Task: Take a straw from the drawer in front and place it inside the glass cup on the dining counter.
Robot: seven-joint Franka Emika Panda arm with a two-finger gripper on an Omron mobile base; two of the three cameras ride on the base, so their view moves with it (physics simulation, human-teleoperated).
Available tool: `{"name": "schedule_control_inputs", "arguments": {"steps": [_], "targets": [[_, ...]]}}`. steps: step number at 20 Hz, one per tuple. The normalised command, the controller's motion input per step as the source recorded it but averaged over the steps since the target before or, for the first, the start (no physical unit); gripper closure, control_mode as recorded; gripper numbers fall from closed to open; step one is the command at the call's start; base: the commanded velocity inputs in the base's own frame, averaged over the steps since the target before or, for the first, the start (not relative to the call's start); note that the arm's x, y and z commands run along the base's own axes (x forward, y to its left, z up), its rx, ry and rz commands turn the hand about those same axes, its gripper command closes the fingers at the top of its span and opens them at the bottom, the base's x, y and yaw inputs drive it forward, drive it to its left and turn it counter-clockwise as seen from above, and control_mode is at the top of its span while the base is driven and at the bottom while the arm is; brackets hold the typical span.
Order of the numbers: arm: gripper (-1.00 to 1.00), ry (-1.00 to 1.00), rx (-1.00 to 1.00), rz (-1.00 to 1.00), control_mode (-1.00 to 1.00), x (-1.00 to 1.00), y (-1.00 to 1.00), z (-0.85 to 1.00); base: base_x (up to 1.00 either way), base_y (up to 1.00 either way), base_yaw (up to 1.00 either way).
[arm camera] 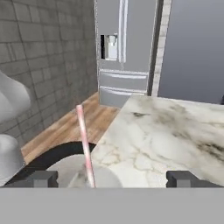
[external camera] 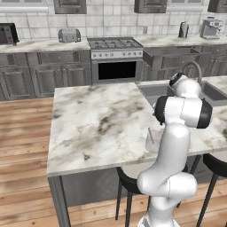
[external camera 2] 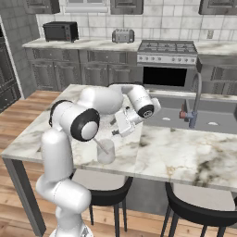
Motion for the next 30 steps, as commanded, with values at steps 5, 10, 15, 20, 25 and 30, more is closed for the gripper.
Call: {"name": "schedule_control_inputs", "arguments": {"steps": [5,10,15,20,25,30], "targets": [[-1.0,-0.49,-0.32,-0.09,-1.0,0.0,-0.02,0.5,0.0,0.0,0.0],[-1.0,-0.49,-0.35,-0.03,-1.0,-0.4,0.0,0.52,0.0,0.0,0.0],[-1.0,-0.44,-0.37,0.0,-1.0,-0.7,0.08,0.59,0.0,0.0,0.0],[-1.0,-0.4,-0.41,0.0,-1.0,-0.9,0.23,0.54,0.0,0.0,0.0],[-1.0,-0.24,-0.33,0.0,-1.0,-1.0,0.22,0.25,0.0,0.0,0.0],[-1.0,-0.03,-0.26,0.0,-1.0,-0.99,0.17,0.12,0.0,0.0,0.0]]}}
